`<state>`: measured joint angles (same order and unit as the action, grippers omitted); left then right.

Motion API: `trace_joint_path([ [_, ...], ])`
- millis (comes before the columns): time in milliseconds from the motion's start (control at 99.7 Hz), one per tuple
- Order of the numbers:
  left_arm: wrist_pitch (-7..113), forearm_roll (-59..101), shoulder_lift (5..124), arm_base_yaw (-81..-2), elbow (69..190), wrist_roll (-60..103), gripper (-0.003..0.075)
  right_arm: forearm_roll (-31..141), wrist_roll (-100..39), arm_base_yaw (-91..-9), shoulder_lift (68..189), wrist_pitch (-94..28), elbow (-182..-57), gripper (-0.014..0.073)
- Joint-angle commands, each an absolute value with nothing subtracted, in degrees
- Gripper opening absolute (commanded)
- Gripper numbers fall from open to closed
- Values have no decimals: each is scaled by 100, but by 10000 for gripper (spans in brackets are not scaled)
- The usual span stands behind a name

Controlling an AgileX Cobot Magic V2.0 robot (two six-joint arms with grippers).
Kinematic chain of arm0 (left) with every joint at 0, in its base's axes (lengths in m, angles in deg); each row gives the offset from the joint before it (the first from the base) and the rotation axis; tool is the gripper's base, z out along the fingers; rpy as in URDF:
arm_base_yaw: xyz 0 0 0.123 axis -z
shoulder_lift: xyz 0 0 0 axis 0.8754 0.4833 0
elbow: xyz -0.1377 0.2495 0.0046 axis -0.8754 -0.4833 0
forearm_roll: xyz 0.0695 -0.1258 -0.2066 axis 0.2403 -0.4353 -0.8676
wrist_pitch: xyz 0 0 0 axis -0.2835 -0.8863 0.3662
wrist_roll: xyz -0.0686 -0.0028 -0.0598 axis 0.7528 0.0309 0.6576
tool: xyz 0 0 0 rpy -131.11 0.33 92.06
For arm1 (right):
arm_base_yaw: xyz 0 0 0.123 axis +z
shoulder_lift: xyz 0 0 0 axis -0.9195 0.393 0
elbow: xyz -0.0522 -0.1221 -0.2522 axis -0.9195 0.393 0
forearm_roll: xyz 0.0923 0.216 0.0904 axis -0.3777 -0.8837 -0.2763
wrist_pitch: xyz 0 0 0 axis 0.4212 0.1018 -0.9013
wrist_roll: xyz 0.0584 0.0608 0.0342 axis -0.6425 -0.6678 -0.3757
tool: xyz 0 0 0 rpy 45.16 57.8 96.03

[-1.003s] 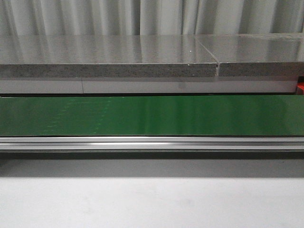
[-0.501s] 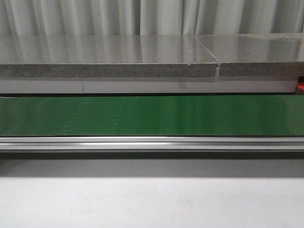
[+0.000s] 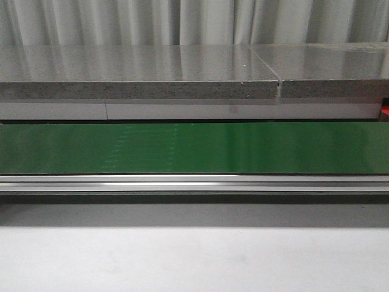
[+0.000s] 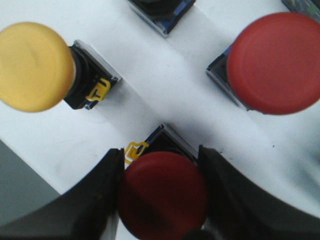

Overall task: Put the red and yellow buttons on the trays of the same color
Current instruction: 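Lower the left gripper and grasp a red button by its base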

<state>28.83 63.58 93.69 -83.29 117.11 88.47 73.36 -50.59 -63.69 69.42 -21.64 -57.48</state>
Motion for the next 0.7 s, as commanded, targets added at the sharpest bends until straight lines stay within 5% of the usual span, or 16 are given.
trace_joint_path([
  [0,2794,6368,8903,-8259,11871,8837,-19,7378,-5054,-6360,6850,-1723,-5801,-68],
  [381,2274,6318,6998,-7434,12158,8427,-19,7378,-5054,-6360,6850,-1723,-5801,-68],
  [692,2144,4783,7232,-6923,13212,6972,-19,7378,-5054,-6360,6850,-1723,-5801,-68],
])
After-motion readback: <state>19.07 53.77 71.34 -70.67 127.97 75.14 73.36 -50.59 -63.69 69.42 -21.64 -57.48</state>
